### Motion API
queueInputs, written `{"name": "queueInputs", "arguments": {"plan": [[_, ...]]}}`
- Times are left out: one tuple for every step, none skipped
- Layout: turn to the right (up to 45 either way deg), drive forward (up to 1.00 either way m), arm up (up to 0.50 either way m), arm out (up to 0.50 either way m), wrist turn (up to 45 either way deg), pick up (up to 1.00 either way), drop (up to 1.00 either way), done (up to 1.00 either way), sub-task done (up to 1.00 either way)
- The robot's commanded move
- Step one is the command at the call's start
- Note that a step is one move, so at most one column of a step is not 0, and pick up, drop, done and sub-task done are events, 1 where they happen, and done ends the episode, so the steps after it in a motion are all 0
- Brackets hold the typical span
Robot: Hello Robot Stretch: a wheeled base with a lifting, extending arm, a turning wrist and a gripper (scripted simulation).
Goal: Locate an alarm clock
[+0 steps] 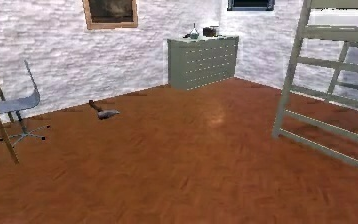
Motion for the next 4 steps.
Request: {"name": "queueInputs", "arguments": {"plan": [[0.0,0.05,0.0,0.0,0.0,0.0,0.0,0.0,0.0],[9.0,0.0,0.0,0.0,0.0,0.0,0.0,0.0,0.0],[0.0,1.0,0.0,0.0,0.0,0.0,0.0,0.0,0.0],[0.0,1.0,0.0,0.0,0.0,0.0,0.0,0.0,0.0]]}}
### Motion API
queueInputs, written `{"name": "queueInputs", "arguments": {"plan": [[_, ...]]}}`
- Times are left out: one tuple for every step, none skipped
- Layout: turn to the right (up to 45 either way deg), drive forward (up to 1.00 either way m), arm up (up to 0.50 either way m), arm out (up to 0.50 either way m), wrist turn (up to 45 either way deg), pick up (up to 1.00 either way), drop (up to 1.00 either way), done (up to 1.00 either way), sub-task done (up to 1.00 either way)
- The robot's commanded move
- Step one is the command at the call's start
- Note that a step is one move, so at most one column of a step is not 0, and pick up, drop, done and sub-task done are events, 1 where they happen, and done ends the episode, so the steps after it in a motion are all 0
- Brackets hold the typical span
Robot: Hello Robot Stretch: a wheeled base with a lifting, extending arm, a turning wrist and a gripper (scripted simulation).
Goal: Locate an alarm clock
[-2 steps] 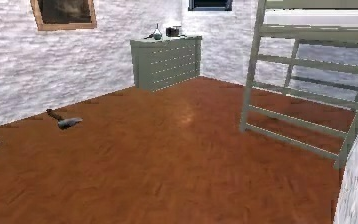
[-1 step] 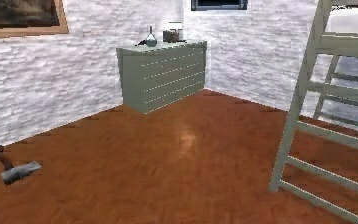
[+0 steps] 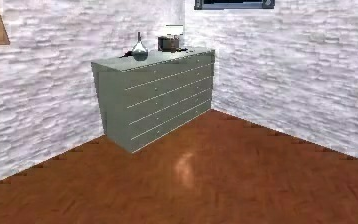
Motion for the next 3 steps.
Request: {"name": "queueInputs", "arguments": {"plan": [[0.0,1.0,0.0,0.0,0.0,0.0,0.0,0.0,0.0],[0.0,0.9,0.0,0.0,0.0,0.0,0.0,0.0,0.0],[-9.0,0.0,0.0,0.0,0.0,0.0,0.0,0.0,0.0]]}}
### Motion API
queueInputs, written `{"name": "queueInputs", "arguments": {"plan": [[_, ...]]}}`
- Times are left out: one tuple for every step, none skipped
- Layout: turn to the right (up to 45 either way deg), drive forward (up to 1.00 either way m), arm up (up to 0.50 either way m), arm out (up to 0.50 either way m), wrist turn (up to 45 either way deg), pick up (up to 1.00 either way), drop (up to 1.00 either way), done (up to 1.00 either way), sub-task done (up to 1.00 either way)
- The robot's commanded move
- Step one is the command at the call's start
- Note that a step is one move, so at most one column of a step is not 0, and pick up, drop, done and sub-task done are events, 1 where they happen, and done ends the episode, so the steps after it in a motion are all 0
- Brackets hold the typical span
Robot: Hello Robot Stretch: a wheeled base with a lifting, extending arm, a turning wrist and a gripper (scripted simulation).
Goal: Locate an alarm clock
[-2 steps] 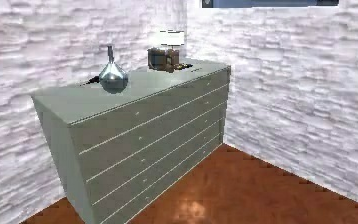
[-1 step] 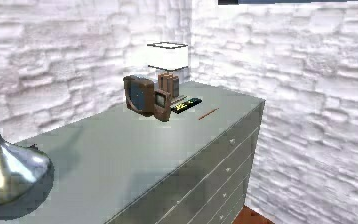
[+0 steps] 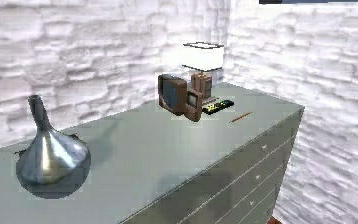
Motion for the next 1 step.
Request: {"name": "queueInputs", "arguments": {"plan": [[0.0,0.0,0.0,0.0,0.0,0.0,0.0,1.0,0.0]]}}
